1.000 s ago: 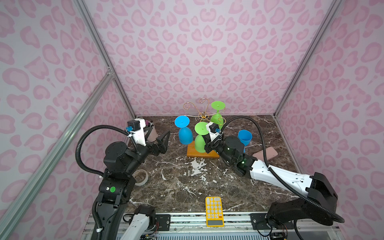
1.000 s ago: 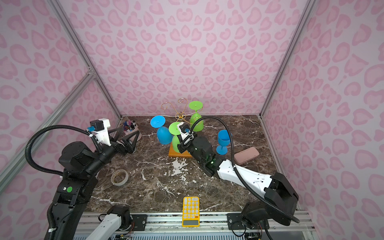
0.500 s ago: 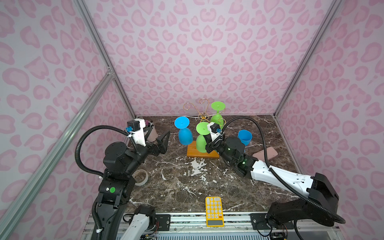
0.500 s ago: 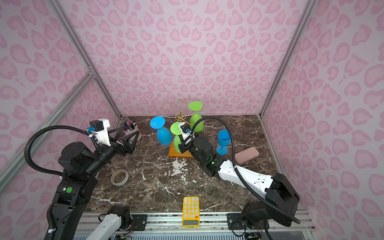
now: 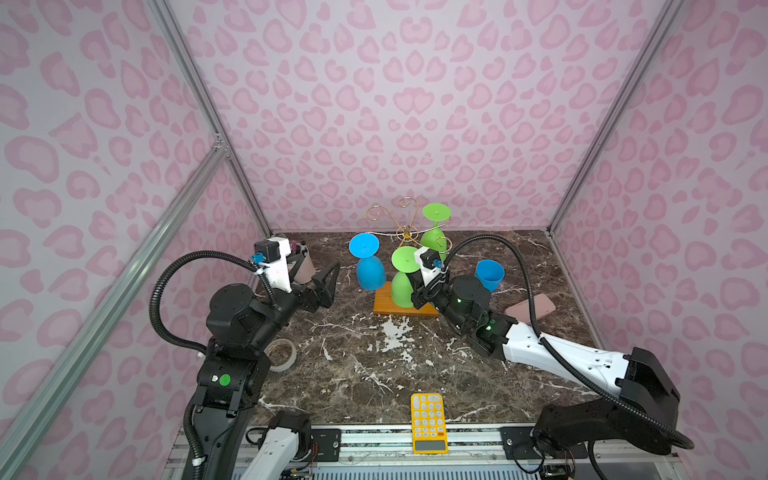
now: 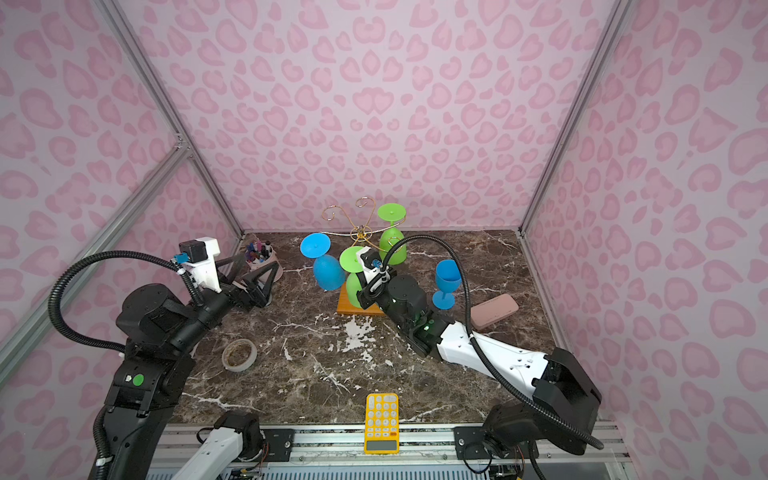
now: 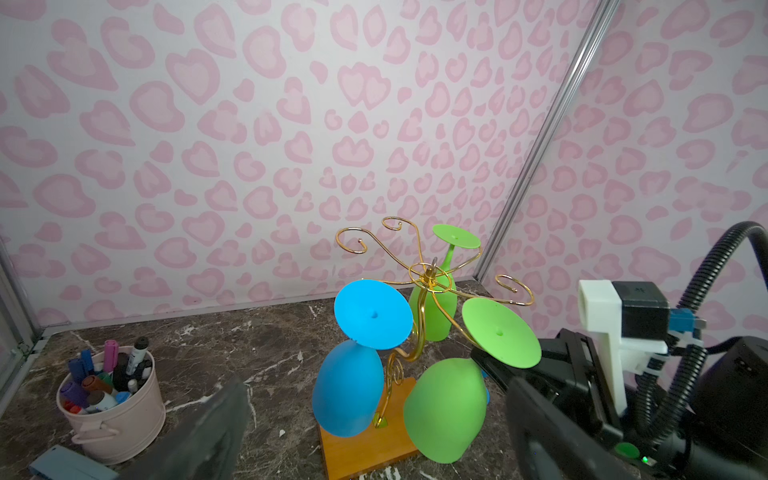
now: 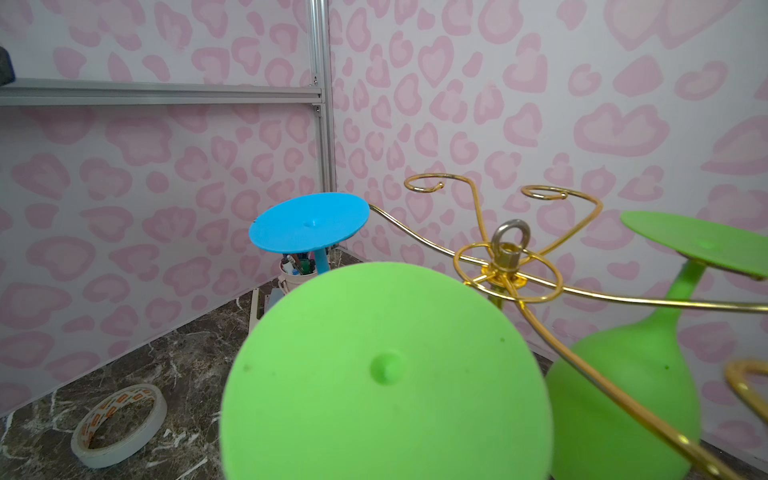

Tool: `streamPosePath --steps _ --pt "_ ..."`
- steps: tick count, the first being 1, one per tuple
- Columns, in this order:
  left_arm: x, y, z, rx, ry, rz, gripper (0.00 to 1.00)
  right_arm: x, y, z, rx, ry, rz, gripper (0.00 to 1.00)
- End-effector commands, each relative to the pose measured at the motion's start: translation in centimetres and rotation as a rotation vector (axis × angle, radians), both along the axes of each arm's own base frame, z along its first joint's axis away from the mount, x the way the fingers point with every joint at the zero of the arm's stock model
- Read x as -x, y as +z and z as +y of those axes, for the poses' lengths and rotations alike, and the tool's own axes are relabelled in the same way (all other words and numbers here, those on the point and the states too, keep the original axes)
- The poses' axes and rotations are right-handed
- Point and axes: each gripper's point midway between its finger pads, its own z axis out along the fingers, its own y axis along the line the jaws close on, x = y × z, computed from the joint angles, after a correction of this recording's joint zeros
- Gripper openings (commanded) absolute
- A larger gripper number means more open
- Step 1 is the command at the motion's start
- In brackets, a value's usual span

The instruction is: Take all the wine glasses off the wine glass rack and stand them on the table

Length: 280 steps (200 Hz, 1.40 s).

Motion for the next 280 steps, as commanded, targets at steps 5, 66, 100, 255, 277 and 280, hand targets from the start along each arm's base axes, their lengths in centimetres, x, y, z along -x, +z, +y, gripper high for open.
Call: streamPosePath --steps 5,66,100,255,277,280 --pt "0.2 0.3 0.1 -0.008 0.004 -0.011 0.97 0.2 -0.3 0.0 0.005 0.006 -0.001 0.16" --pt "0.3 0.3 0.2 -0.01 0.007 -0.013 0.97 0.2 -0.4 -0.6 0.005 -0.011 0.001 0.26" --pt "0.3 0.3 0.2 -0.013 0.009 -0.013 0.97 0.5 -0.4 -0.7 -0.003 -0.01 0.002 0.21" --pt "0.5 0.3 0.2 -0.007 0.007 -0.015 0.97 0.6 0.0 -0.2 -0.003 0.016 -0.006 0.0" --pt "0.5 0.4 0.1 -0.005 0.003 -0.017 0.97 0.7 0.2 0.2 -0.004 0.023 -0.008 0.0" --pt "0.5 0.4 0.1 -0.006 0.003 -0.018 0.97 0.6 0.2 0.2 -0.004 0.022 -0.008 0.0"
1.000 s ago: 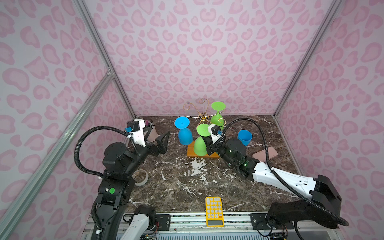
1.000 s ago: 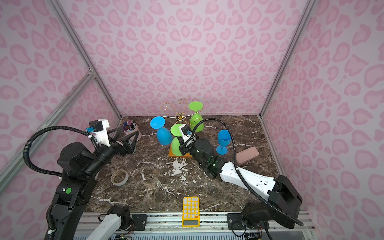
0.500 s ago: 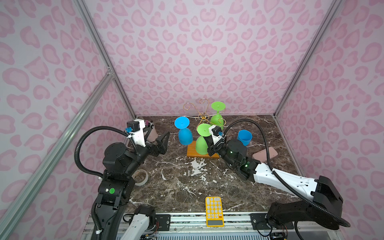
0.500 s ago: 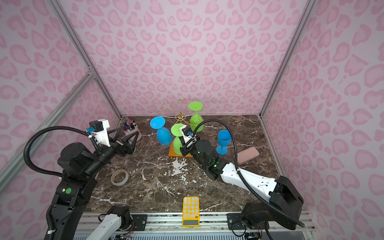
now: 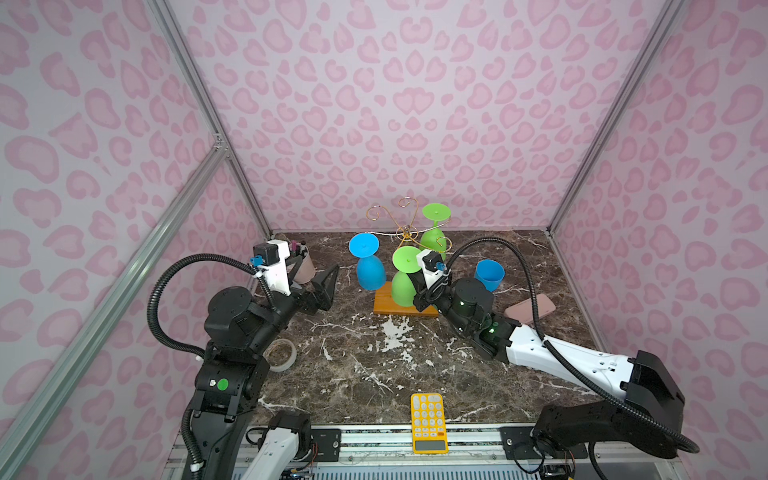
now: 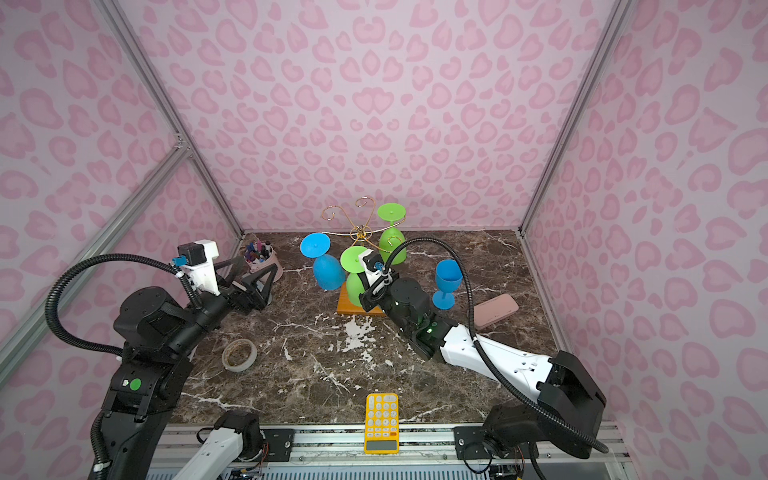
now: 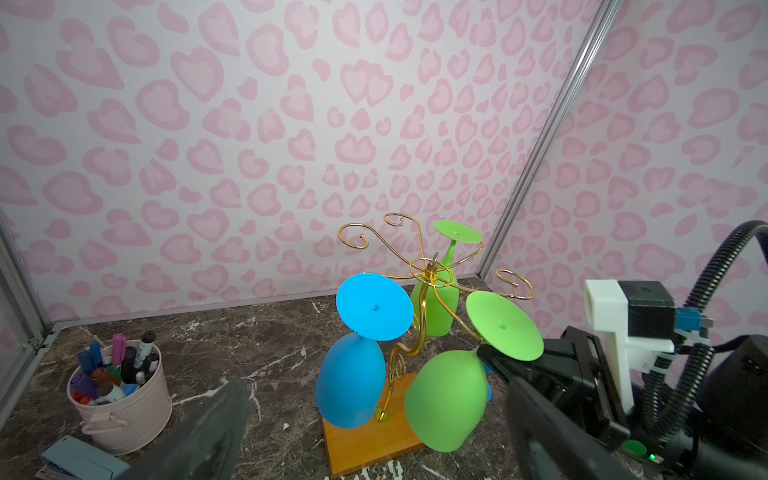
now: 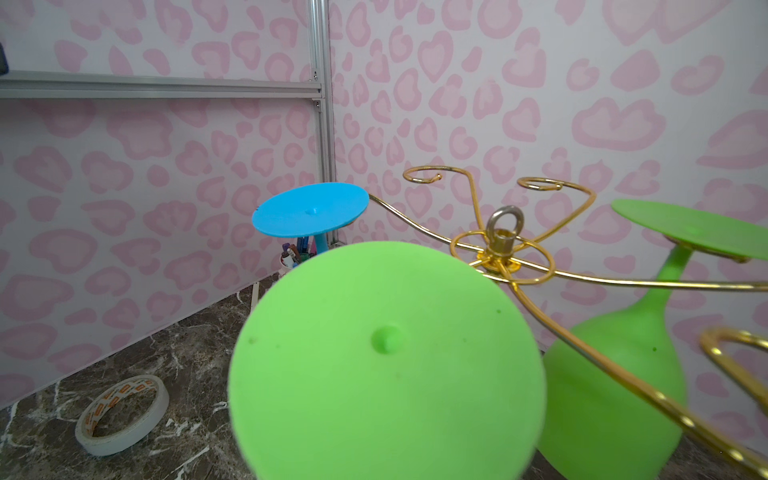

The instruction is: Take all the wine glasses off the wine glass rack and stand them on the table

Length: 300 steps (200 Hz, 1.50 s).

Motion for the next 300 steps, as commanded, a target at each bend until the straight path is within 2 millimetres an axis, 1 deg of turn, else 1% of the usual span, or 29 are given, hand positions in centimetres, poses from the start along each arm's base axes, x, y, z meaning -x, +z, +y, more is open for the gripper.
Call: streamPosePath --steps 1,27,77,107,152,191,234,265,300 --pt "0.0 0.6 -0.1 0.003 -0.004 -0.023 0.97 0.1 0.4 0.6 -0.009 0.018 -0.012 0.0" --pt "0.1 0.6 -0.1 0.003 -0.004 -0.024 0.97 0.1 0.4 1.1 -0.008 0.027 -0.01 0.0" --pt "0.1 0.7 -0.1 0.003 -0.004 -0.026 0.97 -0.6 0.4 1.3 0.0 0.006 -0.008 0.0" --pt "0.0 0.7 -0.1 0.006 -0.005 -0.026 0.97 -0.8 0.7 1.1 -0.013 -0.013 -0.016 0.0" --pt "0.1 0.8 -0.1 0.005 -0.005 -0.028 0.97 -1.6 0.5 1.0 -0.009 -0.048 -0.006 0.0" --pt "0.1 0.8 -0.1 0.005 -0.006 -0.031 0.97 -1.9 0.7 1.0 -0.018 -0.067 -0.01 0.0" --pt "0.1 0.8 0.0 0.002 -0.004 -0.031 0.97 -2.3 0.7 0.6 -0.026 -0.099 -0.007 0.0" --pt "0.2 0.8 0.0 0.001 -0.004 -0.033 0.97 -2.8 0.7 -0.2 -0.041 -0.146 0.003 0.0" --pt "0.3 0.8 0.0 -0.003 -0.001 -0.034 0.97 -3.0 0.9 -0.4 -0.049 -0.16 0.009 0.0"
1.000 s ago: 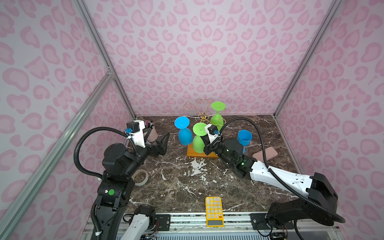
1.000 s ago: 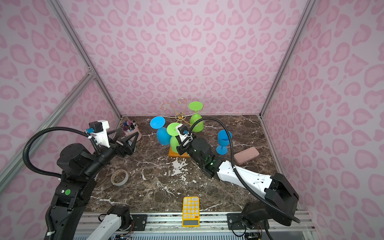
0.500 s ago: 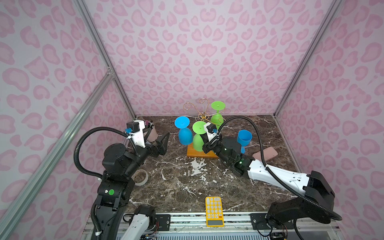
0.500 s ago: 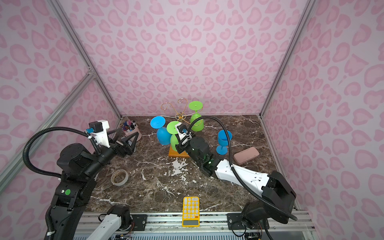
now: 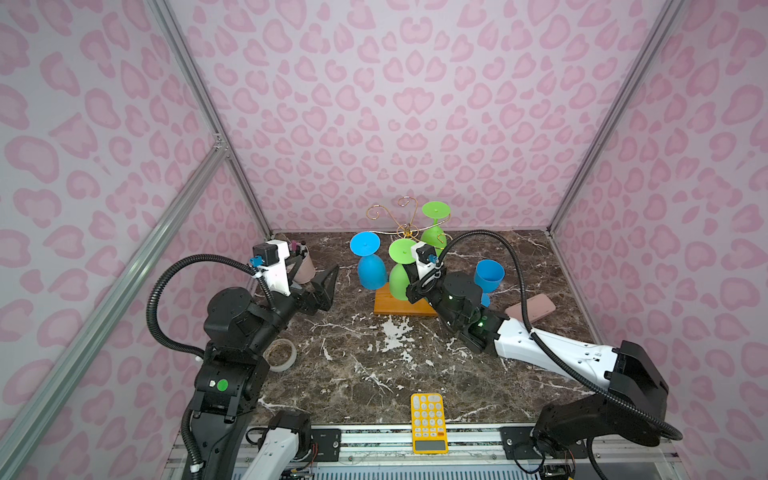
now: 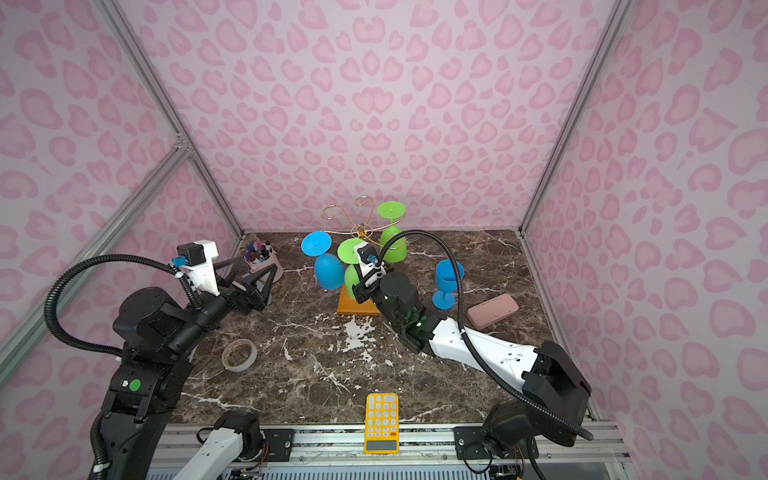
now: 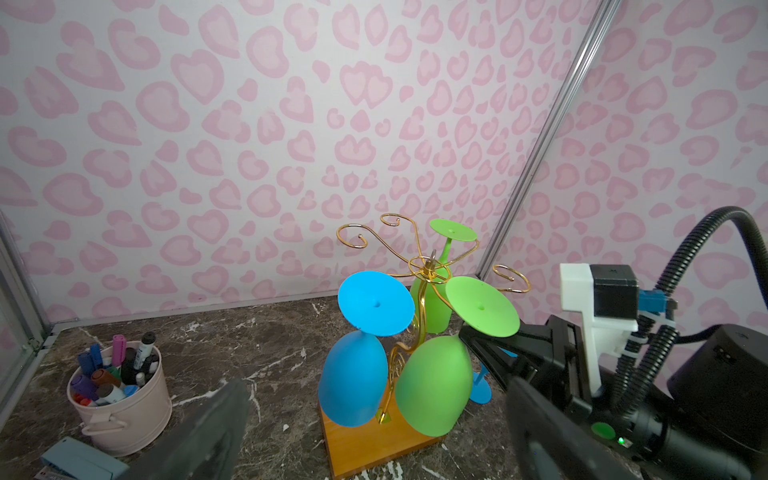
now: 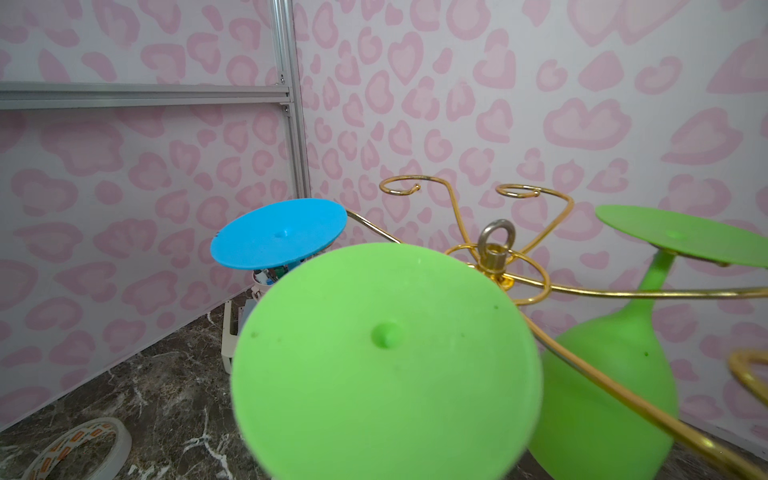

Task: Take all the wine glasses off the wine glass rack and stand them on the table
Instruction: 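Slide the green glass with the right gripper out of the rack arm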

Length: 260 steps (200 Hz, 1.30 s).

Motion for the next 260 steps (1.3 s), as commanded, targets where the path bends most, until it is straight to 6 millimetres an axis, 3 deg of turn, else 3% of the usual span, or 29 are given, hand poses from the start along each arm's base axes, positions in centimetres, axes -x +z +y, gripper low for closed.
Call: streamPosePath --steps 1,101,260 --pt "0.2 0.7 0.0 -0.003 -0.001 -0.03 0.97 -0.7 0.6 -0.8 -0.031 -0.057 -0.002 0.0" --pt "0.4 0.6 0.2 -0.01 0.007 -0.033 0.97 -1.0 0.7 -1.7 -0.051 -0.11 0.026 0.0" --pt "0.6 0.6 0.3 -0.013 0.011 -0.036 0.97 0.3 -1.2 -2.0 -0.031 -0.078 0.065 0.0"
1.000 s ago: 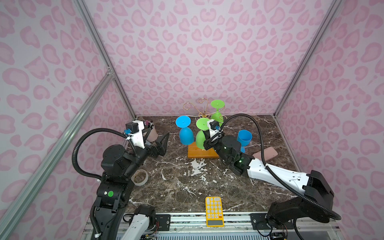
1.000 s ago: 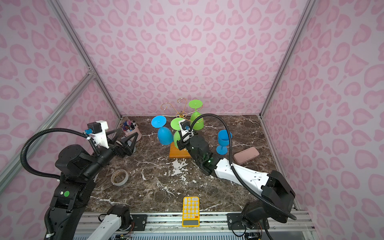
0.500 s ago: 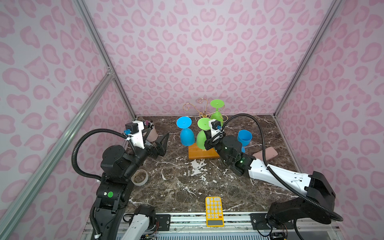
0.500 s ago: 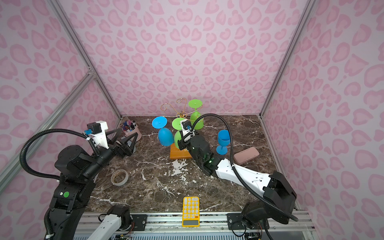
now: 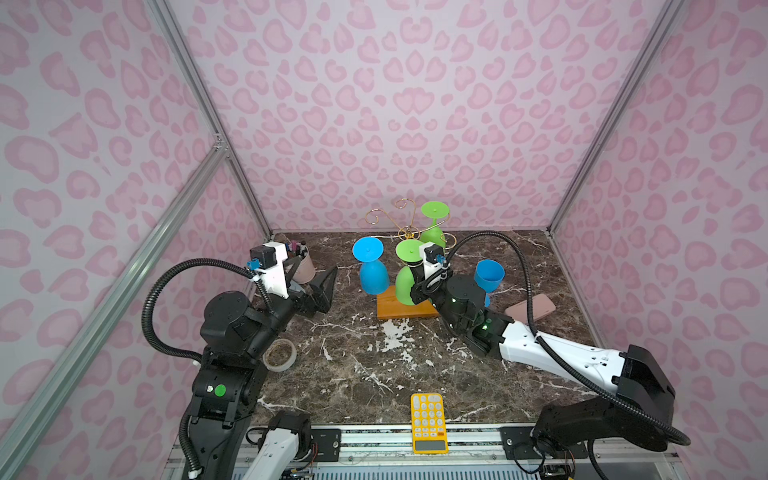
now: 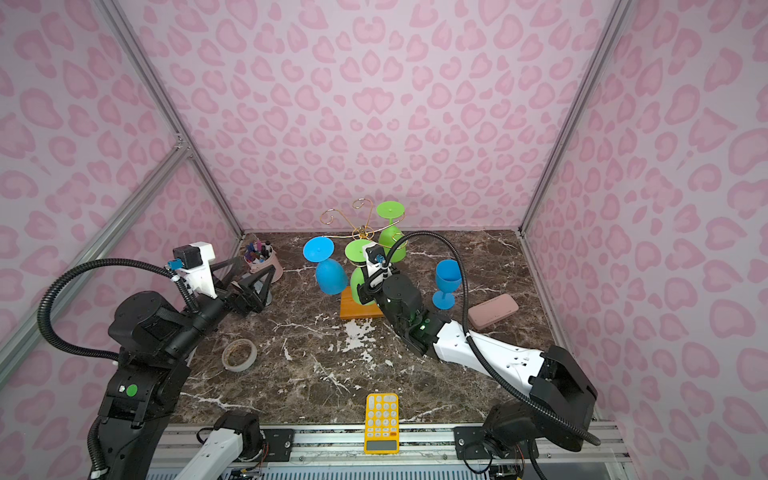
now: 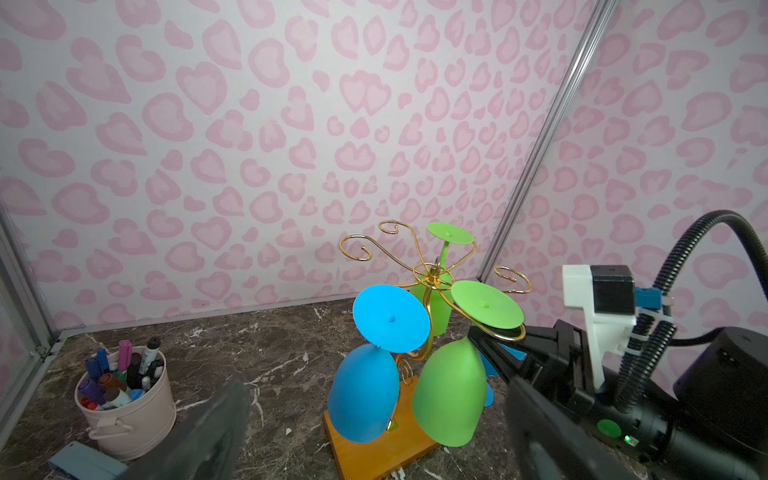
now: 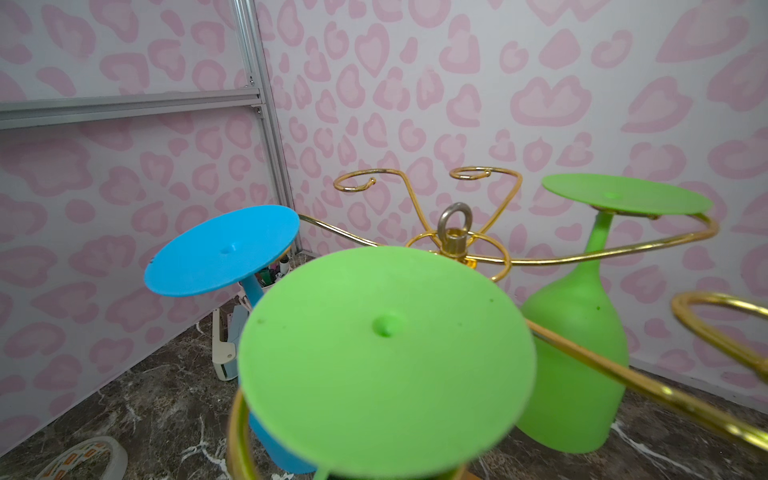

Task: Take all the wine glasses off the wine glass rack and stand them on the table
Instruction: 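Slide the green glass with the right gripper out of the rack arm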

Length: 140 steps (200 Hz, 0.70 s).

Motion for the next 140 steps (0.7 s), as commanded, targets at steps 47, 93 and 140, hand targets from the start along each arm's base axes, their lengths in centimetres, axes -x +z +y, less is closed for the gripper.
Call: streamPosePath --steps 47,93,140 --pt "0.0 0.2 0.1 -0.007 0.003 -0.015 0.97 0.3 -1.2 -0.8 0.015 -0.021 0.028 0.0" --pt "0.1 0.4 0.0 -0.006 0.0 -0.02 0.97 0.4 -1.6 -1.3 0.032 -0.037 0.03 0.0" --pt "0.2 0.5 0.0 -0.005 -0.001 -0.021 0.97 0.3 -1.5 -1.8 0.025 -0.063 0.034 0.0"
